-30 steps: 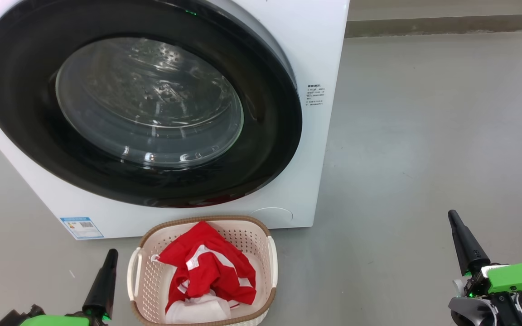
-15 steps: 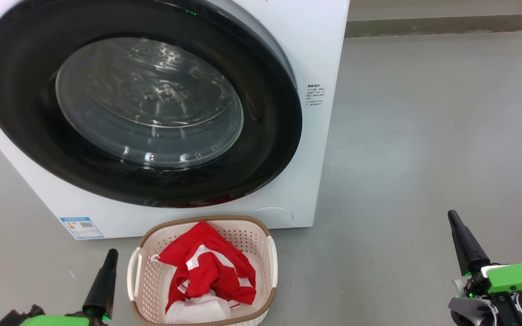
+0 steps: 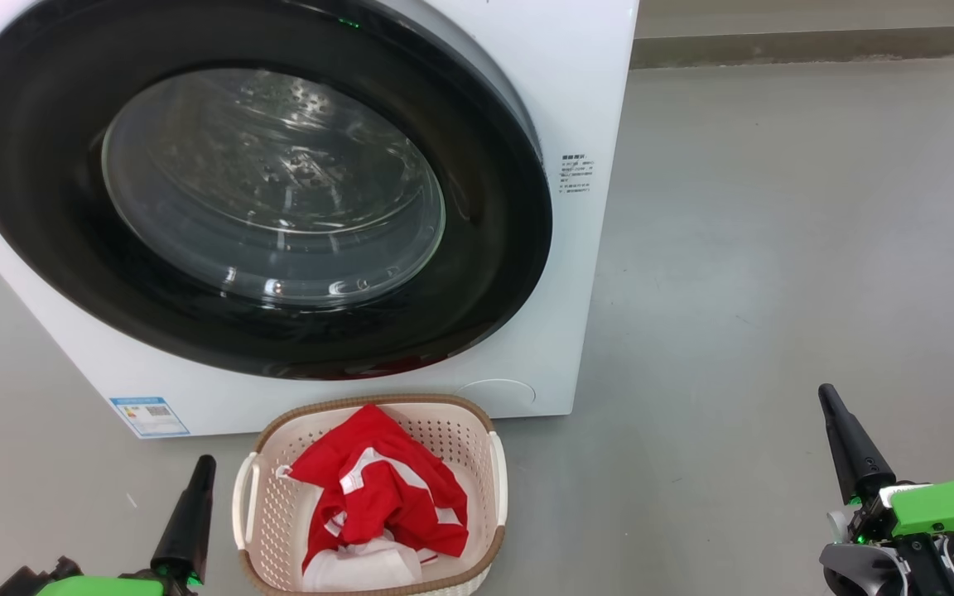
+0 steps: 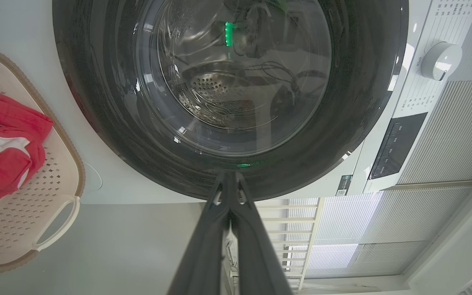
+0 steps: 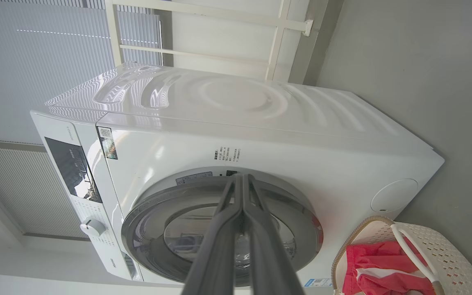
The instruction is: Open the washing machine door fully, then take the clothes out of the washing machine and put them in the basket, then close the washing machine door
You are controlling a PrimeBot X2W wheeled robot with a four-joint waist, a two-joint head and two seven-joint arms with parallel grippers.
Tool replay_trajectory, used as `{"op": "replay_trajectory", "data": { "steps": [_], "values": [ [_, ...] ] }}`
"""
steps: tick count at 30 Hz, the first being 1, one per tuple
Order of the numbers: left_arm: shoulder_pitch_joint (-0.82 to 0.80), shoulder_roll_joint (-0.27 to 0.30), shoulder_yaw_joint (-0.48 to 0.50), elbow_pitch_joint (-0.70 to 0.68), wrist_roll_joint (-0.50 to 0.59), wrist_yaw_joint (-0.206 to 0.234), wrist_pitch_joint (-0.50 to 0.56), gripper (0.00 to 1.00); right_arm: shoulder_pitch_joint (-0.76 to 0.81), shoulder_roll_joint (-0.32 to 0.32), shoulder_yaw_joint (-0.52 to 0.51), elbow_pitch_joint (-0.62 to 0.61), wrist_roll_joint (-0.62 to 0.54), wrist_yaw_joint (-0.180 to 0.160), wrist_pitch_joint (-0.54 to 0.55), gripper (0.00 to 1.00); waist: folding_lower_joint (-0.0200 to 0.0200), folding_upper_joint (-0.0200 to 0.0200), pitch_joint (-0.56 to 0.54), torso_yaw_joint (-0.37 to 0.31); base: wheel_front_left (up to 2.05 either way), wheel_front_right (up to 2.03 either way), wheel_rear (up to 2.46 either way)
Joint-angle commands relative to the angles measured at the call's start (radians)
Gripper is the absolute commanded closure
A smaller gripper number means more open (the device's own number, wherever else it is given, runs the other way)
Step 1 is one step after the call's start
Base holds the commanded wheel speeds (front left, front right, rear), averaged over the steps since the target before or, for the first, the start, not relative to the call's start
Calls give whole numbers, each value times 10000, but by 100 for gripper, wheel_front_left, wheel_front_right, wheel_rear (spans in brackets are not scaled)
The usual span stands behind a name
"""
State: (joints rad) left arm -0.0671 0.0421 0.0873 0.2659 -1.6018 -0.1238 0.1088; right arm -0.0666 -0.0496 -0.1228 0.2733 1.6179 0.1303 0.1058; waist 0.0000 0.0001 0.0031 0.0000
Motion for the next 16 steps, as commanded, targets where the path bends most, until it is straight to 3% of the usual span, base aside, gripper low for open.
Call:
{"op": "replay_trajectory", "data": {
  "steps": [1, 16],
  "values": [
    [-410, 81, 265, -207, -68, -69, 44, 100, -410, -39, 127, -288, -63, 4, 45, 100, 0, -1, 0, 0, 0, 0, 0],
    [-410, 81, 264, -207, -69, -69, 44, 100, -411, -32, 116, -287, -72, 4, 54, 100, 0, -1, 0, 0, 0, 0, 0]
  ]
}}
